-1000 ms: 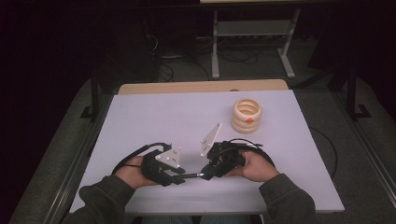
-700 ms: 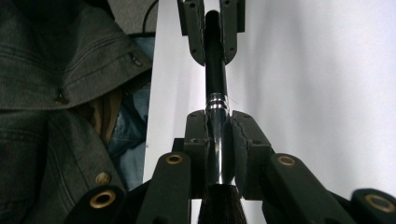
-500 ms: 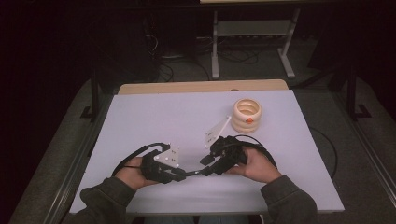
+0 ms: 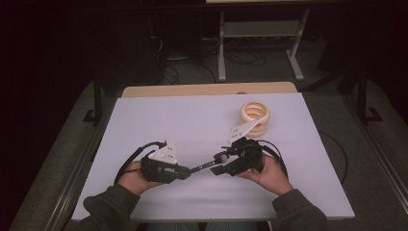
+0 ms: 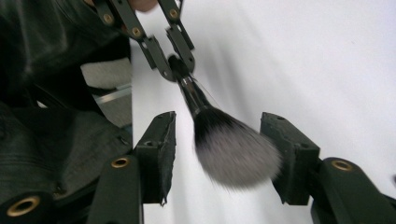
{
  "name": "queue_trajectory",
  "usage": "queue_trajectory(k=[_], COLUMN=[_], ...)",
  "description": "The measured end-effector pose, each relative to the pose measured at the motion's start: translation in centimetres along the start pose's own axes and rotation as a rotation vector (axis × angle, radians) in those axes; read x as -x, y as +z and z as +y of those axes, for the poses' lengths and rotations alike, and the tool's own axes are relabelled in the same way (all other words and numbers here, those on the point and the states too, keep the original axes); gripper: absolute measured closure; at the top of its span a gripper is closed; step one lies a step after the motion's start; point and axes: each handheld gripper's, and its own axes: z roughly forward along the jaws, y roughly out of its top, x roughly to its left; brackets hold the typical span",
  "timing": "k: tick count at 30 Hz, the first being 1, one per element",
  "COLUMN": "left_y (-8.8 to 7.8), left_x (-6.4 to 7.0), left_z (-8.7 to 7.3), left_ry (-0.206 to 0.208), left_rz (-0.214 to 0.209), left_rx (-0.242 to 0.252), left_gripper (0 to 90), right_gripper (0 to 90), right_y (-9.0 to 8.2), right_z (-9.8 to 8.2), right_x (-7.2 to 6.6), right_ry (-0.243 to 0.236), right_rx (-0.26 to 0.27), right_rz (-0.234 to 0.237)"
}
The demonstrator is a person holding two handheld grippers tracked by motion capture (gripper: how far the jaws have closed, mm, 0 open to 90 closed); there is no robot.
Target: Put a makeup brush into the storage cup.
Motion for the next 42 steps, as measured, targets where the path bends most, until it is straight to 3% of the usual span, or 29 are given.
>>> queue_trajectory(k=[3,5,7,8,9,12,16,17,20,23,25,28,29,30,32,33,36,37,42], left_y=[0.0,0.1,0.2,0.2,0.4,0.7,1.0,1.2,1.5,1.7,1.7,1.6,1.6,1.6,1.5,1.5,1.3,1.3,1.4], left_x=[0.0,0.0,0.2,0.3,0.3,0.4,0.5,0.8,1.1,1.3,1.3,1.1,1.1,1.1,0.9,1.0,0.6,0.4,0.0], left_z=[0.0,0.0,-0.1,-0.1,-0.2,-0.2,0.1,0.2,0.6,0.9,0.9,0.9,0.8,0.8,0.7,0.6,0.6,0.5,0.7], left_ry=[-0.008,-0.009,0.0,-0.001,0.001,0.003,0.022,0.007,0.026,0.043,0.033,0.021,0.019,0.009,0.011,-0.01,-0.008,-0.049,-0.091], left_rz=[-0.004,-0.008,-0.011,-0.011,-0.008,-0.011,-0.021,-0.023,-0.033,-0.027,-0.023,-0.024,-0.017,-0.013,-0.011,-0.006,-0.002,0.002,0.016], left_rx=[0.012,0.016,0.014,0.015,0.013,-0.011,-0.045,-0.031,-0.047,-0.059,-0.056,-0.055,-0.055,-0.044,-0.043,-0.023,-0.024,-0.002,0.033], left_gripper=[79.3,79.3,79.3,79.3,79.2,78.2,71.7,70.9,70.8,75.3,78.1,79.4,79.5,79.5,79.6,79.6,79.6,79.6,79.6], right_gripper=[49.3,58.3,61.6,68.4,73.2,75.3,75.6,75.6,75.7,75.6,75.5,73.8,65.8,58.9,55.1,53.9,53.3,53.4,57.1], right_y=[0.1,0.2,0.2,0.2,0.3,0.3,0.8,0.9,1.4,1.4,1.4,1.4,1.3,1.2,0.9,0.8,0.7,0.7,0.9], right_z=[0.2,0.4,0.5,0.6,0.6,0.8,1.5,1.7,2.3,2.9,3.2,3.2,3.1,2.9,2.4,2.1,1.4,0.9,0.5], right_x=[0.2,0.1,0.0,-0.1,0.1,0.2,-0.1,-0.3,-0.7,-1.0,-1.3,-1.4,-1.3,-1.1,-0.7,-0.6,-0.4,-0.2,-0.1], right_ry=[0.015,0.018,0.008,0.011,0.016,0.02,-0.022,-0.035,-0.076,-0.103,-0.117,-0.092,-0.084,-0.064,-0.019,-0.003,0.028,0.035,0.053], right_rx=[0.033,0.057,0.059,0.055,0.058,0.027,-0.052,-0.073,-0.138,-0.16,-0.162,-0.145,-0.132,-0.101,-0.047,-0.022,0.009,0.045,0.095], right_rz=[0.042,0.071,0.073,0.073,0.101,0.146,0.125,0.118,0.096,0.086,0.076,0.083,0.078,0.07,0.086,0.073,0.072,0.078,0.075])
